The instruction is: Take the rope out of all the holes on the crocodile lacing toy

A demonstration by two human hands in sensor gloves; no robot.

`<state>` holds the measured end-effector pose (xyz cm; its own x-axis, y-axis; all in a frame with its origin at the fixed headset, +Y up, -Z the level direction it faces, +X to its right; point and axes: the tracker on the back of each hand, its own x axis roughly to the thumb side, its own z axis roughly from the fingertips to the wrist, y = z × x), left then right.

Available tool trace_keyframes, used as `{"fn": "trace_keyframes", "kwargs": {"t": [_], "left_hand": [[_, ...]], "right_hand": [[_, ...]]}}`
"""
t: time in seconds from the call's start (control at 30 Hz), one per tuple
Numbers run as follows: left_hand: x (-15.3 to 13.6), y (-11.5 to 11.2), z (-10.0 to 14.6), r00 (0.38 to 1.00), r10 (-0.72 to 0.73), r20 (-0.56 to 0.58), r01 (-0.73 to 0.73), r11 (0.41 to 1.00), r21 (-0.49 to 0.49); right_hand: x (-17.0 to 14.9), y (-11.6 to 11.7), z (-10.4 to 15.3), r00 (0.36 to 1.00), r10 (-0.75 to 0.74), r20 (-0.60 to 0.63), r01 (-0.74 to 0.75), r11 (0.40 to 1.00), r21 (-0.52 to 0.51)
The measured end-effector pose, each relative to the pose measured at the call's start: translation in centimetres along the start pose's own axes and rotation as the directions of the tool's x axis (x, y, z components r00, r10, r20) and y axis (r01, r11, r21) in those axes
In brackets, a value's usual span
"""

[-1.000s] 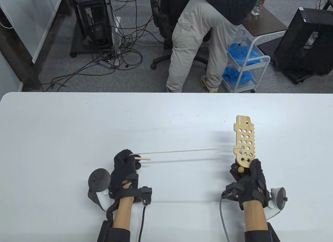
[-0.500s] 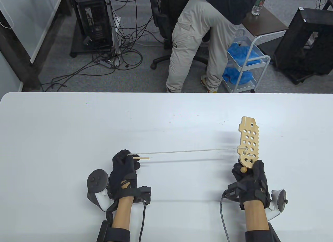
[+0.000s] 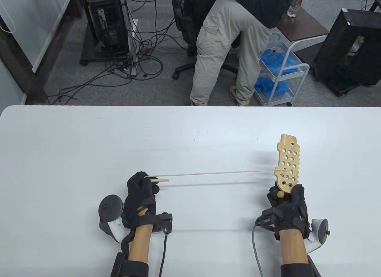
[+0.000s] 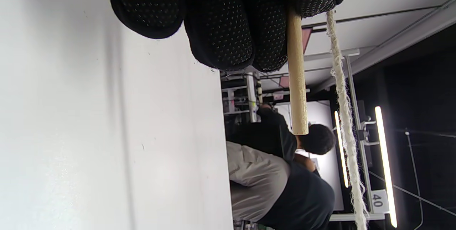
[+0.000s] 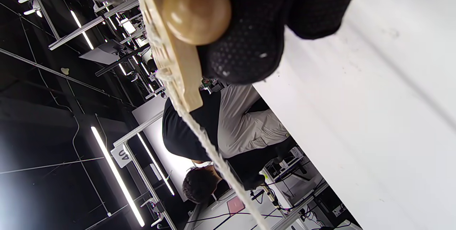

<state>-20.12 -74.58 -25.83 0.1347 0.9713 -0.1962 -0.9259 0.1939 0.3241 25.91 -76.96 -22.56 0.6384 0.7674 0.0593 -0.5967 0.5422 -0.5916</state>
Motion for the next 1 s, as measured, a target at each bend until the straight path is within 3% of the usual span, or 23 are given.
{"fn": "trace_keyframes", "kwargs": {"t": [1.0], "left_hand": [[-0.36, 0.51, 0.31, 0.990, 0.125, -0.064, -0.123, 0.992, 0.031]], "right_hand": [[0.05, -0.70, 0.30, 0.996, -0.084, 0.015, 0.085, 0.993, -0.079]]}}
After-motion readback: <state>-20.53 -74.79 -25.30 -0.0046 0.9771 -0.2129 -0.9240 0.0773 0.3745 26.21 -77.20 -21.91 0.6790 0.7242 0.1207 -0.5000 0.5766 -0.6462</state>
